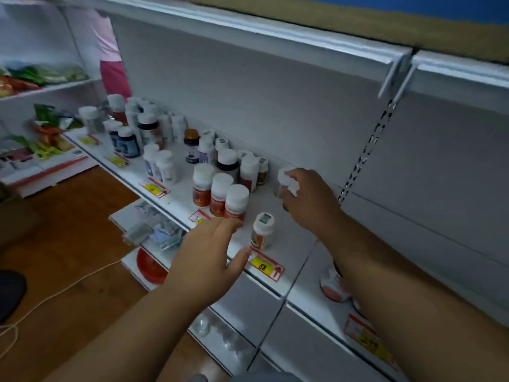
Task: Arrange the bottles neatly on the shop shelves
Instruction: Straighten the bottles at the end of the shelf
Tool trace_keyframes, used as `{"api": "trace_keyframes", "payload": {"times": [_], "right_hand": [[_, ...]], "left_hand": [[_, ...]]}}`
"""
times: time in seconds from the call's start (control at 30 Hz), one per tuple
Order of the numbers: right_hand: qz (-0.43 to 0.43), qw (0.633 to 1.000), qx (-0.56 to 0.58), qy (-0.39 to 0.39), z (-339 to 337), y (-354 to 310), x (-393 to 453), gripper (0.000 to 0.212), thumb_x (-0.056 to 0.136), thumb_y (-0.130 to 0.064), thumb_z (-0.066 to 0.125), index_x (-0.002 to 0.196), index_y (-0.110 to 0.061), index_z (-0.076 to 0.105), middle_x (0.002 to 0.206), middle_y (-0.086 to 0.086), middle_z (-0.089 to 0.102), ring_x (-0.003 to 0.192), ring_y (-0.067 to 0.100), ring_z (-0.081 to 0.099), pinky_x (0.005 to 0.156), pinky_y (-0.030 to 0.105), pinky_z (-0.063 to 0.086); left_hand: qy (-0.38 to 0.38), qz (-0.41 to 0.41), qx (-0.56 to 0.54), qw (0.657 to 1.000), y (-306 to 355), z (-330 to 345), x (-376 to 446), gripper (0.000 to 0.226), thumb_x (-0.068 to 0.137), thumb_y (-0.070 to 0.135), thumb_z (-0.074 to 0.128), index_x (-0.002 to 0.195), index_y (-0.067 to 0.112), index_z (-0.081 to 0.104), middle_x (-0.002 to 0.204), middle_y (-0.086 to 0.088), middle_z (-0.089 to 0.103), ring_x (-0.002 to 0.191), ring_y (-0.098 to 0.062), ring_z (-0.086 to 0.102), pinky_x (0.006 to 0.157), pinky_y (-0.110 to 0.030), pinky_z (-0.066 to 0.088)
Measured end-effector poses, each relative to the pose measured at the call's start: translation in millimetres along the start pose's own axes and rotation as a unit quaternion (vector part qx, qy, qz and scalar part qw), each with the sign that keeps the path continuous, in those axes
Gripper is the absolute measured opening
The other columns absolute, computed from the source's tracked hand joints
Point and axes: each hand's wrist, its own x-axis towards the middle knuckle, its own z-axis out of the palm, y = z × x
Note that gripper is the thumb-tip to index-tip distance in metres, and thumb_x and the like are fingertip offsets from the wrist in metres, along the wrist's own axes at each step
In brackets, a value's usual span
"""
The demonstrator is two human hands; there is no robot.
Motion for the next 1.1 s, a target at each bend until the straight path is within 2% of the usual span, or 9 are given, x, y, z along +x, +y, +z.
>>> {"api": "trace_keyframes", "payload": {"times": [0.13,0.37,0.53,0.6,0.7,0.87,0.93,1.03,1.1], "right_hand": [[0.102,0.987,-0.100,-0.079,29.1,21.5,42.1,0.039,0.090,-0.029,0.055,0.121,-0.005,0.058,0.125,0.020,0.053,0.108,0.036,0.057,0.087,0.032,0.046],[0.125,0.983,-0.130,-0.021,49.8,27.5,37.2,0.039,0.084,-0.016,0.065,0.121,-0.009,0.054,0.135,0.016,0.037,0.106,0.035,0.053,0.086,0.035,0.042],[0.118,0.981,-0.148,-0.036,52.7,32.6,40.2,0.035,0.088,-0.019,0.060,0.120,-0.011,0.048,0.124,0.014,0.045,0.106,0.036,0.052,0.086,0.042,0.045],[0.127,0.984,-0.128,-0.006,47.7,30.1,34.1,0.041,0.086,-0.024,0.063,0.124,-0.012,0.050,0.121,0.015,0.050,0.108,0.036,0.053,0.088,0.039,0.044],[0.151,0.981,-0.059,0.110,29.9,19.6,9.0,0.039,0.086,-0.029,0.065,0.120,-0.013,0.056,0.113,0.012,0.056,0.104,0.028,0.055,0.085,0.032,0.042],[0.194,0.942,0.182,0.206,-25.7,-13.0,-70.1,0.024,0.092,-0.021,0.057,0.115,-0.028,0.057,0.115,-0.001,0.060,0.099,0.014,0.061,0.084,0.023,0.050],[0.187,0.928,0.231,0.226,-49.0,-21.9,-109.4,0.025,0.094,-0.017,0.054,0.115,-0.028,0.059,0.113,-0.005,0.062,0.097,0.005,0.061,0.079,0.012,0.049],[0.179,0.925,0.234,0.240,-83.1,-14.7,-169.2,0.026,0.091,-0.021,0.052,0.114,-0.030,0.060,0.110,-0.007,0.063,0.097,0.004,0.061,0.081,0.024,0.051],[0.181,0.928,0.220,0.241,-106.0,-2.8,-211.1,0.026,0.087,-0.025,0.050,0.111,-0.029,0.061,0.107,-0.007,0.063,0.094,0.005,0.062,0.078,0.025,0.052]], "left_hand": [[-0.043,0.076,-0.014,0.996,-38.0,-12.8,38.6,0.045,0.085,0.055,0.045,0.117,0.026,0.056,0.107,0.007,0.062,0.097,-0.016,0.057,0.081,-0.032,0.046],[-0.086,0.149,-0.053,0.984,-50.0,-5.1,78.6,0.047,0.085,0.045,0.060,0.123,0.018,0.057,0.108,-0.004,0.064,0.099,-0.024,0.058,0.081,-0.036,0.046],[-0.100,0.156,-0.088,0.979,-54.4,6.3,89.7,0.046,0.085,0.044,0.061,0.124,0.019,0.057,0.112,-0.003,0.064,0.102,-0.024,0.058,0.081,-0.034,0.048],[-0.094,0.152,-0.099,0.979,-55.0,9.5,90.7,0.046,0.085,0.043,0.064,0.123,0.020,0.057,0.113,-0.003,0.063,0.103,-0.022,0.057,0.081,-0.031,0.045],[-0.080,0.144,-0.139,0.977,-46.8,10.7,89.9,0.048,0.085,0.043,0.062,0.126,0.020,0.055,0.120,-0.003,0.060,0.111,-0.020,0.053,0.088,-0.032,0.045],[-0.034,0.159,-0.223,0.961,2.3,0.1,75.7,0.056,0.083,0.055,0.052,0.127,0.021,0.050,0.119,0.001,0.054,0.108,-0.017,0.052,0.087,-0.032,0.044],[-0.057,0.183,-0.239,0.952,33.8,-1.0,61.9,0.062,0.081,0.062,0.048,0.128,0.022,0.048,0.119,0.004,0.052,0.107,-0.014,0.050,0.085,-0.030,0.041],[-0.122,0.216,-0.269,0.931,93.6,10.5,33.4,0.070,0.077,0.070,0.045,0.131,0.024,0.047,0.120,0.007,0.053,0.107,-0.010,0.049,0.087,-0.027,0.040],[-0.160,0.237,-0.314,0.905,138.3,22.6,10.2,0.067,0.078,0.068,0.049,0.128,0.023,0.050,0.117,0.008,0.056,0.105,-0.011,0.054,0.088,-0.034,0.046]]}}
